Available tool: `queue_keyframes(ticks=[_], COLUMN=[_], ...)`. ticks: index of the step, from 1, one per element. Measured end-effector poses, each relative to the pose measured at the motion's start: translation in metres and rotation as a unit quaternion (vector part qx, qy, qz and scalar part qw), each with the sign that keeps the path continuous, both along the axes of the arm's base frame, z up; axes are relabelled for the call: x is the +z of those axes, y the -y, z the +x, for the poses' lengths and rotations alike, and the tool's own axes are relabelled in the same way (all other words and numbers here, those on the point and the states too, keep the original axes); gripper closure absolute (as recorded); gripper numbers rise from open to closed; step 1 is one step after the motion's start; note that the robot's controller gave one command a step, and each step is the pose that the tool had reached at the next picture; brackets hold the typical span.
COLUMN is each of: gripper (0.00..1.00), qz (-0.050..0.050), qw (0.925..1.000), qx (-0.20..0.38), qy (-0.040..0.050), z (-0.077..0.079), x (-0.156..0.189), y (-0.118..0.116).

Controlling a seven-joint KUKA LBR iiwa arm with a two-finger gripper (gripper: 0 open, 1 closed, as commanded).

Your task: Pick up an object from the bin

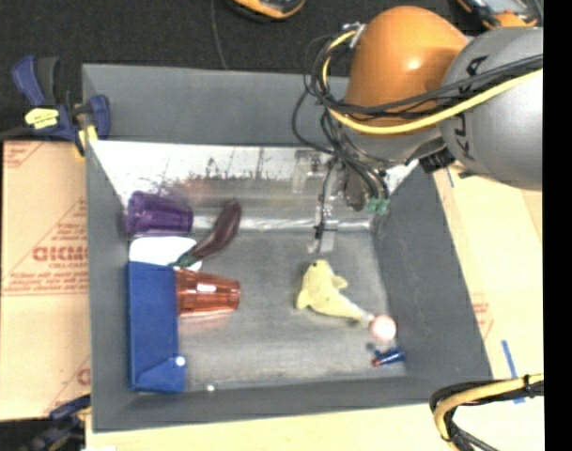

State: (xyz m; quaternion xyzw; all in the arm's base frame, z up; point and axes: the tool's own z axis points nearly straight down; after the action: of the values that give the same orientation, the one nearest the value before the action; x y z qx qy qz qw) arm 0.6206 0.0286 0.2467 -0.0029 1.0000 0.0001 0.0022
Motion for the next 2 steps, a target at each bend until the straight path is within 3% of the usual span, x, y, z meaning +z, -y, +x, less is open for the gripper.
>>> queue_keyframes(ticks=[1, 2], gripper=[0.00, 0.00], qz=[0.001, -0.001], qw=[0.9994, 1.0000], qx=[-0.035, -0.003], qy=[0.0015, 0.0075], z=[-0.005, -0.015], x=[-0.085, -0.085], y=[0.037, 0.088])
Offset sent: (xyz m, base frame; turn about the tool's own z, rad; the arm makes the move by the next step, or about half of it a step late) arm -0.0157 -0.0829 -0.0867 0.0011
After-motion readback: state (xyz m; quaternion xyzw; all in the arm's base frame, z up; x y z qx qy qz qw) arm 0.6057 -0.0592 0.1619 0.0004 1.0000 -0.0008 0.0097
